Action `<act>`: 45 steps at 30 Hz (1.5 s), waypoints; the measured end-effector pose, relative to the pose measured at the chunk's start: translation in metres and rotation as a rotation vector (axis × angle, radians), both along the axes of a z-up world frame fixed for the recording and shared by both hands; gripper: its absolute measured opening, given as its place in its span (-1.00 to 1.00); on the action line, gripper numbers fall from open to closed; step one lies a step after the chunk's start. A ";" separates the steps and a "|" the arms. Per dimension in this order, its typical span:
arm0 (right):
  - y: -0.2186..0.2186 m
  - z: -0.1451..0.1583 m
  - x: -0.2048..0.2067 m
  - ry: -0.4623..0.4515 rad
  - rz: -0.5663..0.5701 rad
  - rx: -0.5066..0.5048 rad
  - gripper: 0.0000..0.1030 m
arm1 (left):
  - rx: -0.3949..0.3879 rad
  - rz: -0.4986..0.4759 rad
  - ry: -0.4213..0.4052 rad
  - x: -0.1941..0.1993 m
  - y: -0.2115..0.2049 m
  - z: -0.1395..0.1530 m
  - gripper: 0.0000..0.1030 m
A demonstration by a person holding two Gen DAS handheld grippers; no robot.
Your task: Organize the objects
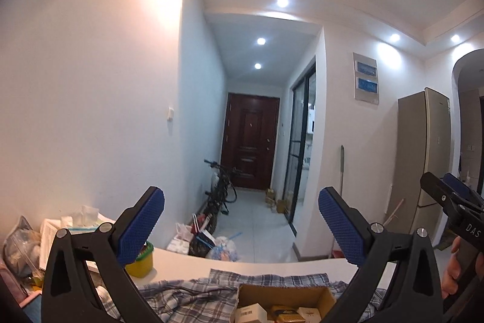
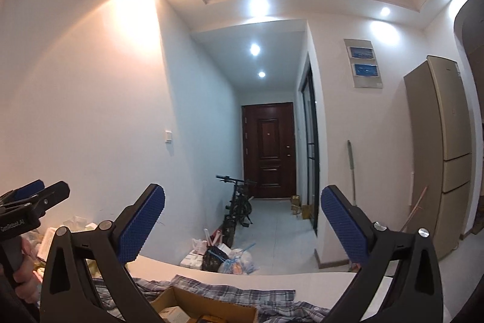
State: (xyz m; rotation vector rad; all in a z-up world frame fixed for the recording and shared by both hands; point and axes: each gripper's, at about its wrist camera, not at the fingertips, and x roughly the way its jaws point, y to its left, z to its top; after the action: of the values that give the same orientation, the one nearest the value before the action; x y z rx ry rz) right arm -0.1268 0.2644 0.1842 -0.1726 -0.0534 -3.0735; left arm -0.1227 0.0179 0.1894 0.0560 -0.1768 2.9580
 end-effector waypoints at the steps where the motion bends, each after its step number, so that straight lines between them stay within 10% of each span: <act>1: -0.002 0.000 0.004 0.010 0.017 -0.006 1.00 | 0.004 0.008 0.024 0.008 -0.001 0.002 1.00; 10: -0.012 0.010 0.039 0.097 0.017 -0.029 1.00 | 0.048 0.117 0.222 0.069 -0.019 0.022 1.00; 25: -0.007 0.005 0.113 0.065 0.052 0.000 1.00 | 0.019 -0.063 0.097 0.120 -0.030 0.015 1.00; 45: -0.037 -0.120 0.172 -0.112 -0.087 -0.104 0.89 | -0.129 0.014 0.061 0.213 -0.026 -0.091 1.00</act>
State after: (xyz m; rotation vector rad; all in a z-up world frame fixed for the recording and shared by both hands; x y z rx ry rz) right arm 0.0451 0.2274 0.0643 -0.0082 -0.2166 -3.1657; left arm 0.0901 -0.0085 0.0988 0.1307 0.0223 2.9695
